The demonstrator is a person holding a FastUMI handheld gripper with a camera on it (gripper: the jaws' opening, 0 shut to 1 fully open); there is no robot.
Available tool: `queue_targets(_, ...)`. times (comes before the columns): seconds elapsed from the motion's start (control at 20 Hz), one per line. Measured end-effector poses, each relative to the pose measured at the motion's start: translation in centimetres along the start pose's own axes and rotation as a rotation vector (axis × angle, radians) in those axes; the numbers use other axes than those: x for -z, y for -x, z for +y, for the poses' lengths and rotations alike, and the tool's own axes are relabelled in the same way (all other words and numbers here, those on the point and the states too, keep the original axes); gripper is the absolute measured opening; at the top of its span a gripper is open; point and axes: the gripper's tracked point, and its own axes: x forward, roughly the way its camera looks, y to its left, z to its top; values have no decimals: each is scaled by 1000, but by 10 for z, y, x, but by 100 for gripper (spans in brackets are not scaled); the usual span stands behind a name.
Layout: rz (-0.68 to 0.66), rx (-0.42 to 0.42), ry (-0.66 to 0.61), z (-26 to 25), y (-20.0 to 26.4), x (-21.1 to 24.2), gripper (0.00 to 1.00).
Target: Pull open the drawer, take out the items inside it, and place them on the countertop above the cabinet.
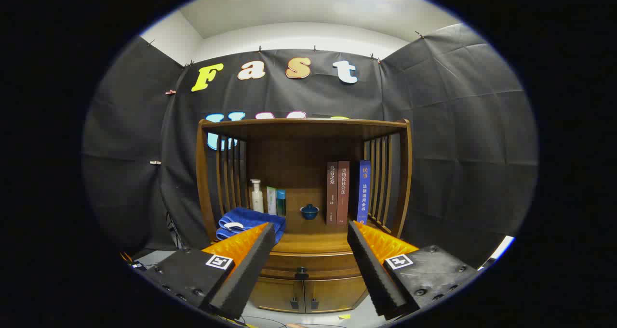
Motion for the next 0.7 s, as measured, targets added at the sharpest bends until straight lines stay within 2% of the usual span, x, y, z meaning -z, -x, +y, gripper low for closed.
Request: queue_targets(0.7, 4, -15, 3, -1, 4, -3, 99)
